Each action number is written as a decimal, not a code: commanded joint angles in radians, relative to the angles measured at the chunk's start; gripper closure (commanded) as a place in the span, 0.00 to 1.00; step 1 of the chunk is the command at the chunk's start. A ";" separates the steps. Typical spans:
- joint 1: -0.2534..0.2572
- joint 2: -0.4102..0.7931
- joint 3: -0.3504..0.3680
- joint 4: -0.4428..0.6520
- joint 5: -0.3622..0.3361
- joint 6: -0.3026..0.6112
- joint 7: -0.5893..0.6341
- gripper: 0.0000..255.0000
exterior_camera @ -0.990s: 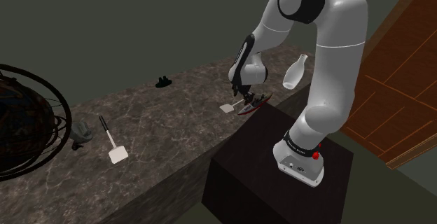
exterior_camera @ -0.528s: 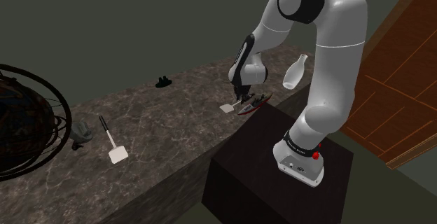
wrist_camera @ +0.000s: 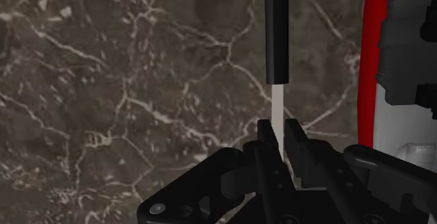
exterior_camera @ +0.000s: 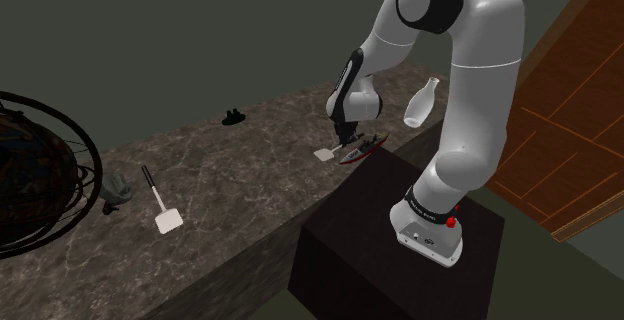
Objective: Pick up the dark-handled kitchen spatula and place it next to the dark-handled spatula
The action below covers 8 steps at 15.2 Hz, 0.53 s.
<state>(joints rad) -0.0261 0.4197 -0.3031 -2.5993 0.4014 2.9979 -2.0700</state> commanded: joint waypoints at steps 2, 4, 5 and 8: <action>0.037 -0.033 -0.042 -0.012 -0.023 -0.025 0.018 1.00; 0.075 -0.066 -0.086 -0.023 -0.052 -0.050 0.039 1.00; 0.094 -0.083 -0.109 -0.028 -0.068 -0.063 0.051 1.00; 0.152 -0.134 -0.181 -0.043 -0.126 -0.101 0.093 1.00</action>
<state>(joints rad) 0.1071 0.3023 -0.4619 -2.6351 0.2942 2.9077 -1.9907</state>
